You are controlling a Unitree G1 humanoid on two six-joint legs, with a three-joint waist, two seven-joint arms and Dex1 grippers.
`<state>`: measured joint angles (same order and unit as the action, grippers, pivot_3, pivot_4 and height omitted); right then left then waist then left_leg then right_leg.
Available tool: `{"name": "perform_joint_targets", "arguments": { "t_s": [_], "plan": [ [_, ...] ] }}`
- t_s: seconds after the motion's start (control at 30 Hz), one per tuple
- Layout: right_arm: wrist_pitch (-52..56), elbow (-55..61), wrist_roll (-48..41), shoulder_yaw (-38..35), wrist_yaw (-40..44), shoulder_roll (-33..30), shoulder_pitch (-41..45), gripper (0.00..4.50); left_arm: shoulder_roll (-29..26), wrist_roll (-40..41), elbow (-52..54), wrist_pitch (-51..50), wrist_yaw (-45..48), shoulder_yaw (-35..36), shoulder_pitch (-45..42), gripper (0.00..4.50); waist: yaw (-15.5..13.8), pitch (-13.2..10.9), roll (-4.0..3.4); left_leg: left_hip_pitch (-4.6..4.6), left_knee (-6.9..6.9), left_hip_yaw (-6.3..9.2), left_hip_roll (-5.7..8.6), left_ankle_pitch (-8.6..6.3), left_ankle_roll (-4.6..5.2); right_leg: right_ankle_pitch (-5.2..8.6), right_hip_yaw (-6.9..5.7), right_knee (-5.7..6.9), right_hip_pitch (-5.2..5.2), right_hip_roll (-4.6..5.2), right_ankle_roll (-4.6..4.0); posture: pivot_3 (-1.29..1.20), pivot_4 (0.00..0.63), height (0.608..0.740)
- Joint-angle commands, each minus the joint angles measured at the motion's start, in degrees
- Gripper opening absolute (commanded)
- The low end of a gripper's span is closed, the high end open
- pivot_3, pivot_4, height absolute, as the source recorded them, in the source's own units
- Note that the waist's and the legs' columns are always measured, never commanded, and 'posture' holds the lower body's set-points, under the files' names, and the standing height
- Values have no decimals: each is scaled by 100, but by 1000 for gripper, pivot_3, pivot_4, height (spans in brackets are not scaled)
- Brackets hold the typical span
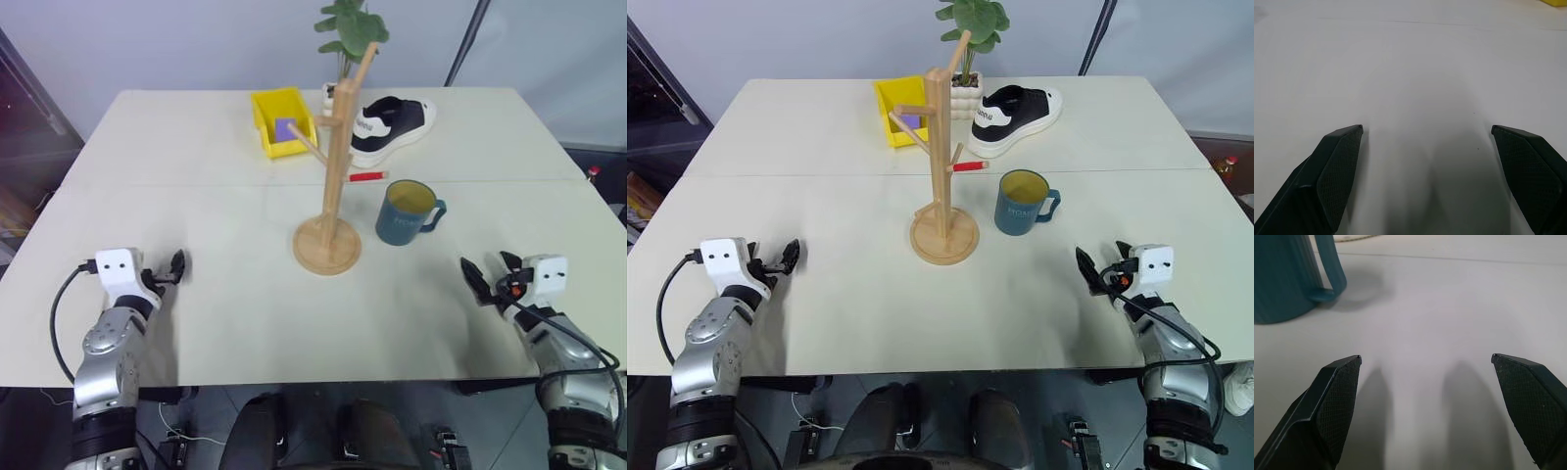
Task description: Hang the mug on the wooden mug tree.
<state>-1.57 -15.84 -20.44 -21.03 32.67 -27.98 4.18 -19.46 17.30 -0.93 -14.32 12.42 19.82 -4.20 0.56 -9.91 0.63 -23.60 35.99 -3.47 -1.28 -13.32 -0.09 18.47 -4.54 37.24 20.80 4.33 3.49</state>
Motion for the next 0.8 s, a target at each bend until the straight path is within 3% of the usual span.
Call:
{"name": "perform_joint_targets", "arguments": {
  "t_s": [0.03, 0.37, 0.8],
  "plan": [
    [-15, 250, -57, -83, -27, -15, -47, 4422, -80, 19, 255, 31, 108, -2, 9, 4500, 0, 0, 0, 0, 0, 0, 0, 0, 0, 0, 0, 0, 0, 0, 0, 0, 150, 740],
    [1, 390, -27, -42, -65, -18, -130, 4422, -59, 390, 777, -41, 805, -228, 192, 4500, 3, -1, -2, -6, 0, -2, 0, 0, 0, 0, 0, 0, 7, 1, 0, 0, 150, 740],
    [241, 402, 247, 354, -409, 81, 540, 4422, -538, 824, 2201, -273, 2666, -1675, 574, 4500, 7, -12, -31, -41, 3, -9, 1, 1, 2, 0, 3, 2, 44, 4, -2, 0, 150, 740]
  ]
}}
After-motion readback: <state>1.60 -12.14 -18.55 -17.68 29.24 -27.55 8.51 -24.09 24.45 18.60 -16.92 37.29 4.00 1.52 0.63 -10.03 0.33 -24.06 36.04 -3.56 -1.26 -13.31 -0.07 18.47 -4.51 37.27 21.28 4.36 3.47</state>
